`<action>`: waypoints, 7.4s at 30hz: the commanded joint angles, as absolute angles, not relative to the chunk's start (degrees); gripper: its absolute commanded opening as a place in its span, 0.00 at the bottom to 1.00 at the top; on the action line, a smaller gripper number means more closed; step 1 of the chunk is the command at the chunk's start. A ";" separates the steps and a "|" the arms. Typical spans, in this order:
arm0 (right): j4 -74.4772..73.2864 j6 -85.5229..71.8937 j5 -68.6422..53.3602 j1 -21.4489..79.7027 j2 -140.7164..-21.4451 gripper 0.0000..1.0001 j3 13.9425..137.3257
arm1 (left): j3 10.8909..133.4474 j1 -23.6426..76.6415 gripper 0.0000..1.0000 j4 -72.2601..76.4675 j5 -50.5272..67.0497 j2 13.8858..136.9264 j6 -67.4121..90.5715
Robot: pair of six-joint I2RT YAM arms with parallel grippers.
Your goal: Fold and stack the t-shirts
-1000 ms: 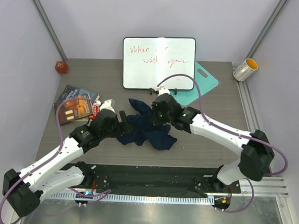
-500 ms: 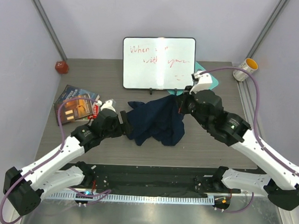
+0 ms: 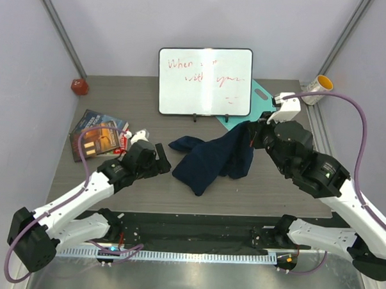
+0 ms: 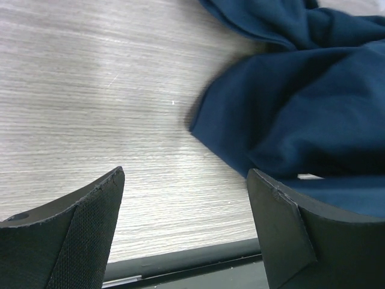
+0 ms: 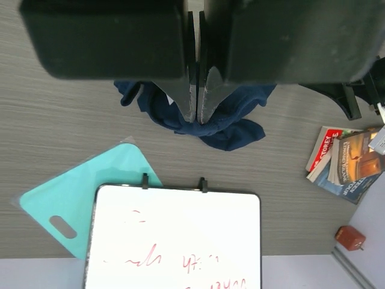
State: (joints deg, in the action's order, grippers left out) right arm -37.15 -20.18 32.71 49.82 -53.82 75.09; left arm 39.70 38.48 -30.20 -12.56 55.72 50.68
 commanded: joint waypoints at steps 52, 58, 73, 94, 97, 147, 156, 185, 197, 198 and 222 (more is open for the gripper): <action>-29.27 -30.24 1.67 54.49 -77.15 0.56 57.83 | 40.08 38.06 0.81 -26.72 -11.60 61.35 51.07; -29.44 -29.88 1.84 59.67 -82.70 0.57 60.82 | 39.81 38.06 0.81 -27.42 -12.65 60.30 50.89; -33.22 -28.83 5.10 63.19 -89.47 0.64 65.74 | 38.59 37.71 0.81 -27.77 -12.83 58.71 50.80; -38.76 -29.97 11.87 65.04 -98.09 0.65 69.17 | 35.33 36.39 0.82 -30.85 -18.02 48.43 52.12; -38.76 -29.80 11.95 64.95 -99.40 0.66 69.26 | 35.24 36.30 0.82 -30.85 -17.67 49.04 52.12; -41.65 -30.06 19.59 64.16 -90.98 0.01 72.59 | 34.98 35.77 0.82 -30.59 -16.88 49.13 51.86; -48.95 -28.30 23.29 59.15 -79.38 0.01 77.25 | 35.86 35.68 0.82 -29.27 -15.21 52.21 51.68; -53.44 -10.73 45.62 49.66 -70.49 0.01 113.55 | 36.56 35.77 0.82 -26.46 -10.11 60.29 51.59; -52.21 -10.64 48.68 49.66 -69.79 0.01 107.66 | 35.68 35.68 0.87 -21.27 -2.20 63.28 49.22; -51.77 -9.76 48.69 49.66 -69.52 0.01 108.36 | 35.51 35.77 0.87 -20.75 -1.50 63.80 48.96; -51.24 -10.20 49.75 49.31 -68.12 0.01 103.54 | 44.64 48.16 0.86 -12.57 7.73 84.81 46.40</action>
